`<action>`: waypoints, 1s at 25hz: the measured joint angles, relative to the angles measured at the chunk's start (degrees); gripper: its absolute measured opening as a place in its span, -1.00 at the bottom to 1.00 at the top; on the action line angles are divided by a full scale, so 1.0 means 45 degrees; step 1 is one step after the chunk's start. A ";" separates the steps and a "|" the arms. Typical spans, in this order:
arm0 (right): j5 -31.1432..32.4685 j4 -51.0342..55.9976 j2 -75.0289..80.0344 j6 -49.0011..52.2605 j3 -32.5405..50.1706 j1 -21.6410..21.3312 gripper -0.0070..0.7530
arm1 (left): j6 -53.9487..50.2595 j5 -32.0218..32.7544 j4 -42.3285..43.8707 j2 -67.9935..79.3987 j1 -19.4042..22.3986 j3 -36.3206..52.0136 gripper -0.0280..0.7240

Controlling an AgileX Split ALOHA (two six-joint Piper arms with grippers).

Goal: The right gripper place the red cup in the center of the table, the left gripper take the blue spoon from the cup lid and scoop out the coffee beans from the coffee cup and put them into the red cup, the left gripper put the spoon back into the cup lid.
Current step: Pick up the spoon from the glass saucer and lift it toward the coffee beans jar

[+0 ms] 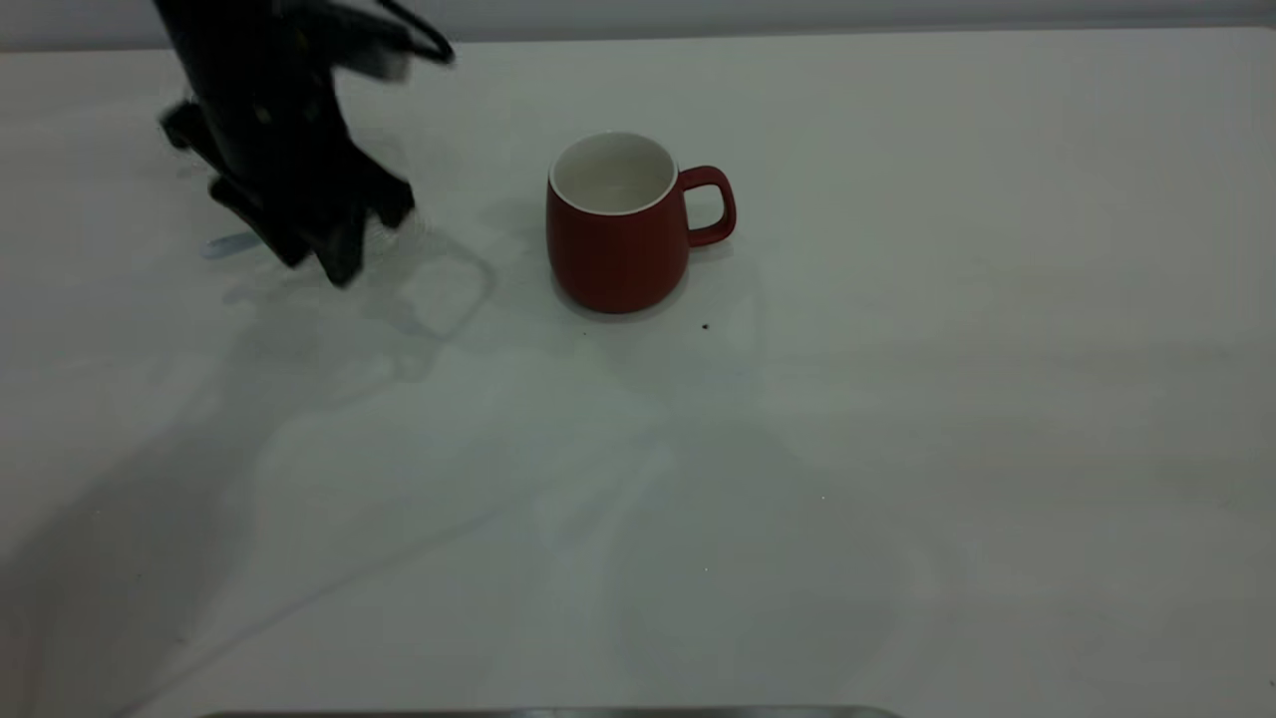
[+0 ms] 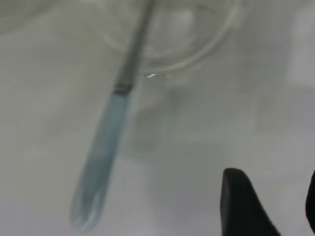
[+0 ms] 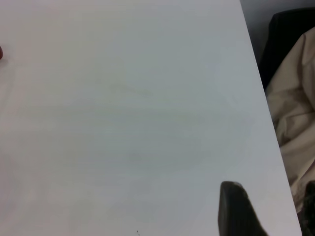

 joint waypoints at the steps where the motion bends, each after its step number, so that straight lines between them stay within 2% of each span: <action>1: 0.0000 0.0000 0.0000 0.0000 0.0000 0.0000 -0.05 | 0.0016 -0.0050 0.0000 0.0094 0.0024 0.0000 0.08; 12: 0.0000 0.0000 0.0000 0.0000 0.0000 0.0000 -0.05 | -0.1079 -0.1011 0.1053 0.0137 0.1478 0.0000 0.08; 18: 0.0000 0.0000 0.0000 0.0000 0.0000 0.0000 -0.05 | -0.1091 -0.1269 0.1228 0.0137 0.1637 0.0000 0.08; 20: 0.0000 0.0000 0.0000 0.0000 0.0000 0.0000 -0.05 | -0.1091 -0.0805 0.1228 0.0044 0.1637 0.0000 0.08; 25: 0.0000 0.0000 0.0000 0.0000 0.0000 0.0000 -0.05 | -0.0838 0.1771 0.1408 -0.1135 0.1637 0.0000 0.08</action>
